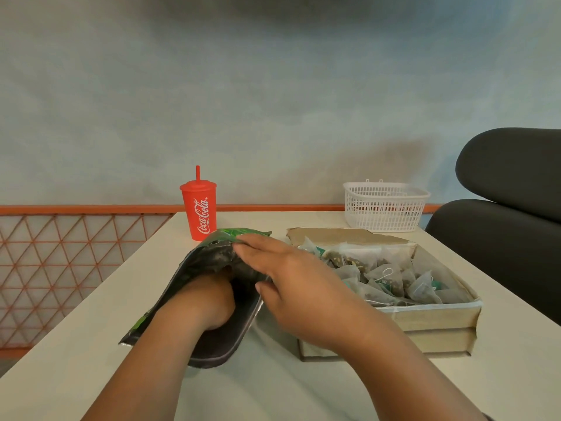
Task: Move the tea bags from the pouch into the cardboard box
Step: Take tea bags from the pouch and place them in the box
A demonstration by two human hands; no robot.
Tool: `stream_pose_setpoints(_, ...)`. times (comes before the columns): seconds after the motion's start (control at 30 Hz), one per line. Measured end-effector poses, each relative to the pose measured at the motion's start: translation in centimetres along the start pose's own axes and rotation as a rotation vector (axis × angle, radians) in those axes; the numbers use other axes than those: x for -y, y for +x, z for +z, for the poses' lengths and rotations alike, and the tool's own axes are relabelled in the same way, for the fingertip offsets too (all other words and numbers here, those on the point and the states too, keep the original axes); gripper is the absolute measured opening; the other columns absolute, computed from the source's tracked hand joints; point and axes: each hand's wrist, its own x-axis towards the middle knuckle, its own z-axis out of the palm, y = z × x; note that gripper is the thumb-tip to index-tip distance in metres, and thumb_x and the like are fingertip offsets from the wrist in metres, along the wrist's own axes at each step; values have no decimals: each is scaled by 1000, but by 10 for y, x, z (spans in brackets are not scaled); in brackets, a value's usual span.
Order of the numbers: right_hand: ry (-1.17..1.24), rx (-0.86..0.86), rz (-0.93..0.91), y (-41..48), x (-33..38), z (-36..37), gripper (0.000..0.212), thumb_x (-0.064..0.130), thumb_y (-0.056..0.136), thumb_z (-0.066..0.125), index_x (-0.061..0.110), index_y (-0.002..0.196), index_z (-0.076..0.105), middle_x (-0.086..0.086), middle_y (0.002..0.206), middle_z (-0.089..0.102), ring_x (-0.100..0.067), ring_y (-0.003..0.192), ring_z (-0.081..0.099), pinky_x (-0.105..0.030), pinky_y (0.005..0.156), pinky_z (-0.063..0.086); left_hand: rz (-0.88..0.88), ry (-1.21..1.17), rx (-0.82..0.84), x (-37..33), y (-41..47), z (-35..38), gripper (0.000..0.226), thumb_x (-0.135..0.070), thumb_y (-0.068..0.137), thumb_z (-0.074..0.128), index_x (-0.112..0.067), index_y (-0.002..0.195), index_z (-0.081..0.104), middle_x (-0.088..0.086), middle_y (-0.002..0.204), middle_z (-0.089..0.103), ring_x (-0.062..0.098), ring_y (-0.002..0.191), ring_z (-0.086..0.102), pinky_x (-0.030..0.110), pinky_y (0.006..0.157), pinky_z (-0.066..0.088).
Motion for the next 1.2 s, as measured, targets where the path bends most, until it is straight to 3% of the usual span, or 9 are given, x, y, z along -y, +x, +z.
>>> stream_pose_setpoints(0.2,25,-15,32,-1,-4,-3,56,10,94,46,30,144,29,17,153,20,-8,138,26,-27,114,26,-3,-17,81,-2,-6,-6,30,-21,98,36,-17,123,52,7,116,58,20,104,55,27,91,39)
stream_pose_setpoints(0.47,30,-68,100,-2,-21,-7,56,11,94,47,30,144,29,21,151,22,-3,135,26,-11,104,17,113,78,187,-15,-26,-28,38,-12,98,31,-16,132,47,8,124,54,21,101,53,21,80,36)
stream_pose_setpoints(0.53,26,-62,115,-2,-23,-7,57,12,94,47,30,144,28,21,151,21,-4,136,26,-13,105,18,142,55,189,-13,-30,-33,38,-11,97,32,-17,129,50,7,121,57,19,93,50,22,82,40)
stream_pose_setpoints(0.63,27,-48,135,-1,-24,-7,57,12,95,48,31,144,27,20,152,20,-6,138,25,-19,109,20,147,-80,153,-6,-41,-48,35,-15,96,36,-25,122,57,3,113,60,18,96,54,23,81,44)
stream_pose_setpoints(0.77,27,-50,137,-1,-28,-6,57,11,94,48,30,144,28,20,152,20,-6,137,25,-18,109,19,190,-290,2,7,-63,-74,24,-25,94,47,-31,100,70,-5,97,66,11,89,59,27,79,49)
stream_pose_setpoints(0.87,28,-57,141,-1,-31,-5,58,11,94,48,31,145,27,22,152,19,-6,137,25,-18,108,22,194,-446,-203,12,-76,-87,19,-26,88,58,-36,82,72,-21,82,67,-2,78,58,16,67,44)
stream_pose_setpoints(1.0,39,-73,149,0,-35,-2,60,12,95,48,32,145,24,22,152,17,-6,137,25,-20,108,24,118,-663,-513,14,-75,-89,25,-22,81,67,-38,61,66,-19,69,64,1,66,56,18,54,36)
stream_pose_setpoints(1.13,52,-105,147,2,-39,0,63,12,94,48,31,146,19,21,153,14,-4,138,23,-13,105,17,58,-906,-695,22,-66,-86,21,-19,76,72,-36,65,70,-6,68,68,17,65,59,31,70,50)
stream_pose_setpoints(1.2,65,-117,143,3,-39,2,65,12,93,49,31,147,18,21,153,13,-4,138,23,-13,106,17,49,-953,-723,22,-65,-86,21,-17,76,72,-35,67,70,-5,70,69,16,64,58,32,73,49)
